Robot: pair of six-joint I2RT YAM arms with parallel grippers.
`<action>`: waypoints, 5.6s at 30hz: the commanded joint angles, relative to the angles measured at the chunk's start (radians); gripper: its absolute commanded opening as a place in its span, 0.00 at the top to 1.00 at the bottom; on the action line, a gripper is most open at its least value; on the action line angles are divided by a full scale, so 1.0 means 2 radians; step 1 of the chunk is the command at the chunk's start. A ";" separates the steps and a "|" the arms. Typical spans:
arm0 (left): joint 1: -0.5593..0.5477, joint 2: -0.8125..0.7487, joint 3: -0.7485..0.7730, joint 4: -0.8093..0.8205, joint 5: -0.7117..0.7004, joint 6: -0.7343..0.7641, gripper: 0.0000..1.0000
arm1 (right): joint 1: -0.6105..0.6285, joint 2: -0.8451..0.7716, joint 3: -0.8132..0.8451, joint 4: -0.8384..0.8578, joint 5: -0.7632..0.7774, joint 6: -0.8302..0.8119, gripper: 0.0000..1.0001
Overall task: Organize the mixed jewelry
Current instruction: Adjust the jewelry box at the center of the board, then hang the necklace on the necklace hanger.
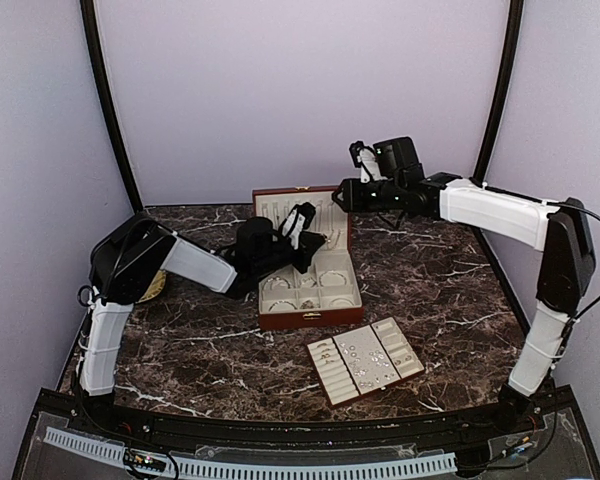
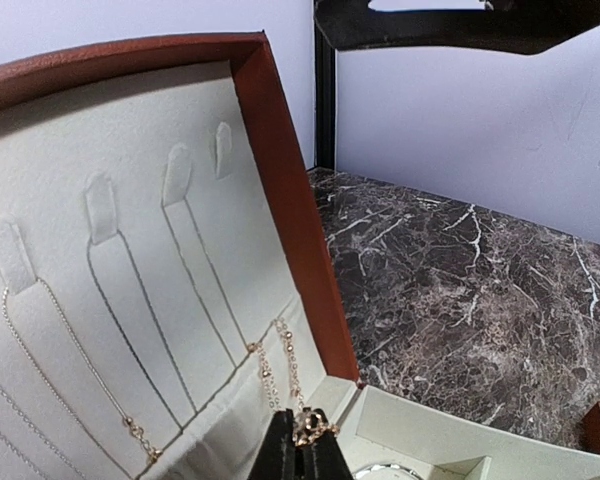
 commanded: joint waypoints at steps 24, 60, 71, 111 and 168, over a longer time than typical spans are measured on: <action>0.003 -0.030 0.011 -0.015 0.043 -0.005 1.00 | -0.004 0.014 -0.007 0.018 0.012 -0.411 0.58; 0.004 -0.015 -0.034 0.041 0.087 -0.008 1.00 | 0.003 0.077 0.033 0.046 0.099 -0.588 0.50; 0.004 -0.015 -0.037 0.047 0.090 -0.009 1.00 | 0.010 0.100 0.056 0.036 0.126 -0.613 0.48; 0.004 -0.016 -0.038 0.055 0.081 -0.019 1.00 | 0.038 0.080 0.005 0.002 0.171 -0.592 0.95; 0.017 -0.004 0.146 -0.198 0.057 -0.051 1.00 | -0.011 -0.208 -0.329 0.327 0.027 -0.192 0.39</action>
